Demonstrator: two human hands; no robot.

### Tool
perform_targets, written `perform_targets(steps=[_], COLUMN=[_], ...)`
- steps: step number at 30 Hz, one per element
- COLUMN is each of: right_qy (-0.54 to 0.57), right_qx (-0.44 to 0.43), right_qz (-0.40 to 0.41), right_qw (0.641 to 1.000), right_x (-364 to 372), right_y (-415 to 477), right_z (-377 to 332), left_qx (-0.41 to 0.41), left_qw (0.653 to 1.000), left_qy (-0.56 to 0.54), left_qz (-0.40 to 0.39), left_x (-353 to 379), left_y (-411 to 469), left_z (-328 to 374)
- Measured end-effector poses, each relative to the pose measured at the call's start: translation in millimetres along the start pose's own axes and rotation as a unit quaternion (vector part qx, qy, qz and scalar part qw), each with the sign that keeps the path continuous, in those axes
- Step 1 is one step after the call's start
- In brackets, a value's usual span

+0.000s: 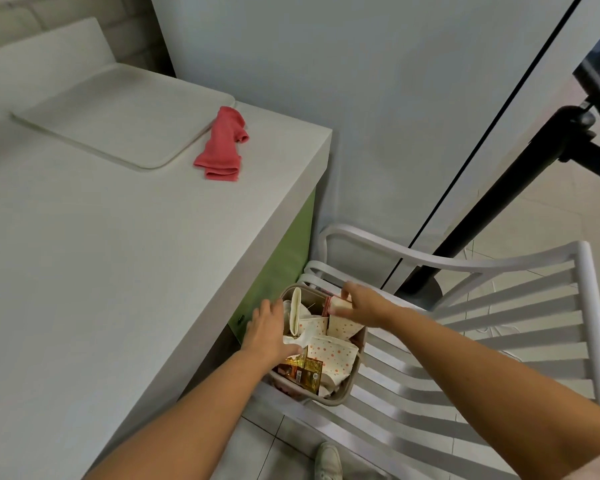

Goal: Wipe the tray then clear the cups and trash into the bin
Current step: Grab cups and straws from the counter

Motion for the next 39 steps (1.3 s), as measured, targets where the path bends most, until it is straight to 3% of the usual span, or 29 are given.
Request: perform_targets(steps=[6,9,15,21,30,39], right_qy=[0.153,0.128,0.088,0.028,-0.053,-0.09], right_qx=[-0.08,-0.076,-0.016,0.018,-0.074,-0.14], right_qz=[0.085,0.108,0.067,-0.031,-0.015,-0.033], right_qw=[0.981,0.983,0.994,0.999,0.996,0.986], right_x=[-29,-31,-13,1,-23,-79], right_y=[-11,-14,-15,-10,-9,-5], right_z=[-29,-30,-19,-17,-43,-110], left_qx=[0.013,0.013,0.008,-0.002,0.005,0.037], left_qw=[1.0,0.999,0.997,0.997,0.994,0.959], left_qy=[0.0,-0.009,-0.032,-0.038,-0.024,-0.1], left_qz=[0.019,0.036,0.065,0.07,0.108,0.261], left_x=[-8,-13,-20,-24,-40,-105], left_y=[-5,-7,-10,-10,-12,-21], left_z=[7,9,15,19,30,37])
Point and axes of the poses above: each hand's wrist, its own y-axis towards the middle knuckle, its own x-axis out of the palm, z = x × y, the point moved 2 cm from there along y, towards the middle knuckle, and after that the axes turned 8 degrees about y, right-handed, at the moved point
